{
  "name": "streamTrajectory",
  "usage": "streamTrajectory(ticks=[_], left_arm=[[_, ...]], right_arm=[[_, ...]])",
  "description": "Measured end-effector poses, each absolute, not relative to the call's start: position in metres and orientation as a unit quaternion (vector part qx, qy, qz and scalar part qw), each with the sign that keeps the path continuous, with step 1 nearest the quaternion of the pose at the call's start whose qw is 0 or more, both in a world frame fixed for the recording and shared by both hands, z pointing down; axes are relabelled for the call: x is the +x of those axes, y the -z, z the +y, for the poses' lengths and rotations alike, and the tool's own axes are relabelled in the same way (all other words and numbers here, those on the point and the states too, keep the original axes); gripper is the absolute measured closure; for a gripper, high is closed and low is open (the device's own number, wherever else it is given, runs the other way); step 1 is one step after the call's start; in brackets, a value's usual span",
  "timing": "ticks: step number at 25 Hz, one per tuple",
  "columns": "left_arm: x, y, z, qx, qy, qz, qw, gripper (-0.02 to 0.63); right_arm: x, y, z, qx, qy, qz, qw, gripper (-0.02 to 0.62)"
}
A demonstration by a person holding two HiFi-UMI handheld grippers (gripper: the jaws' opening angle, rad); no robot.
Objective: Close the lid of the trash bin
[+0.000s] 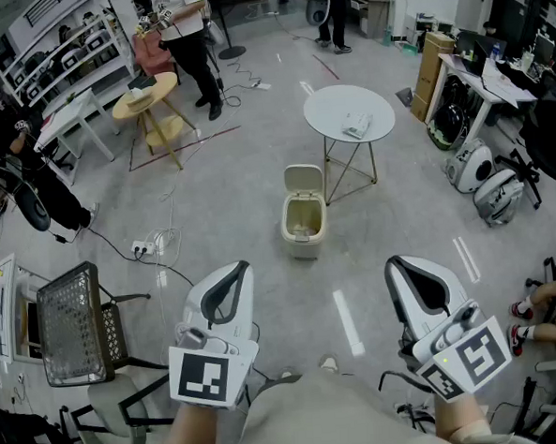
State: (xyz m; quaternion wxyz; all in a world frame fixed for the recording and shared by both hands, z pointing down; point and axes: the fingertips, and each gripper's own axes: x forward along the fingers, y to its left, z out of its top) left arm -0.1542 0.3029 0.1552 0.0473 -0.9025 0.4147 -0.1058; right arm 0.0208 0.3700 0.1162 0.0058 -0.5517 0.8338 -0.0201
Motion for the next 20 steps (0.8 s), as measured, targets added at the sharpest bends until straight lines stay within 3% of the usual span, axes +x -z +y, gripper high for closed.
streamTrajectory(ticks=[20], left_arm=[[-0.114,-0.169,0.306,-0.898,0.115,0.42,0.056,0.603]], right_arm=[[0.059,-0.136,0.369,-0.543,0.033,0.838,0.026,0.592]])
